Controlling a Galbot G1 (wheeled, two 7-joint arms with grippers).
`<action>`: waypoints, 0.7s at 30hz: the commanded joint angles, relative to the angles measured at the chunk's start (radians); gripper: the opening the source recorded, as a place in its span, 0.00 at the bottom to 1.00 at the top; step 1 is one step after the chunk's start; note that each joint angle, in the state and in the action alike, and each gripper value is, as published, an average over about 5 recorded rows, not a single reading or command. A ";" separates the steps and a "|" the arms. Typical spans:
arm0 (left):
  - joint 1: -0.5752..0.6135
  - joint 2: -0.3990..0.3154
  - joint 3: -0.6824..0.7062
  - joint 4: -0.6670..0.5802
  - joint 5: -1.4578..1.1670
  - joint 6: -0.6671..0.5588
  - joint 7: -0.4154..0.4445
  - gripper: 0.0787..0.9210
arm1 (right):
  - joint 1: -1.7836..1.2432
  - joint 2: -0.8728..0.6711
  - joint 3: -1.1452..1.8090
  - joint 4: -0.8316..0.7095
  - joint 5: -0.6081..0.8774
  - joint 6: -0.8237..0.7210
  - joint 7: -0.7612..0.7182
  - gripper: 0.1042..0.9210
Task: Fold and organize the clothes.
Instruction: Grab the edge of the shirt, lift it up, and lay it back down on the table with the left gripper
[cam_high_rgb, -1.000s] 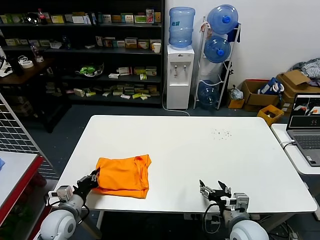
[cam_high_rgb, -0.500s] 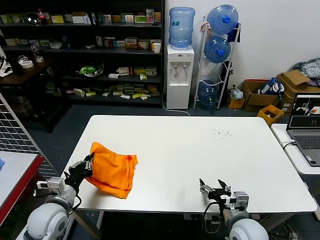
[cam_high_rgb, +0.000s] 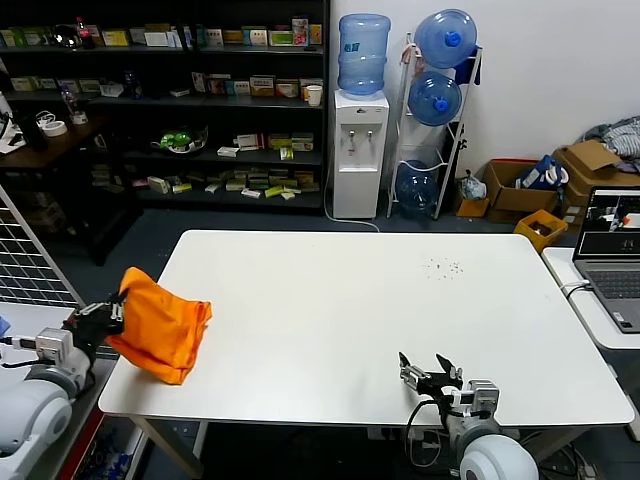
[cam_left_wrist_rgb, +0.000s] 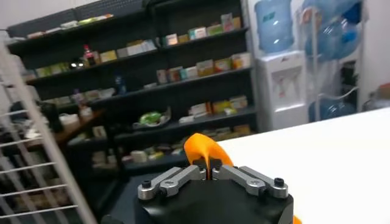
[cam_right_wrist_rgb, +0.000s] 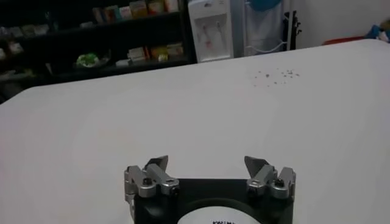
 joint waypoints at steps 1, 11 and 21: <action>0.007 0.092 -0.003 0.007 -0.075 0.010 -0.016 0.03 | -0.004 0.003 0.007 0.009 -0.002 0.003 -0.001 0.88; -0.341 -0.333 0.659 -0.242 -0.489 0.183 -0.404 0.03 | -0.078 0.037 0.072 0.071 -0.035 0.000 0.005 0.88; -0.587 -0.789 0.897 0.140 -0.379 0.184 -0.442 0.03 | -0.146 0.086 0.112 0.117 -0.063 -0.003 0.007 0.88</action>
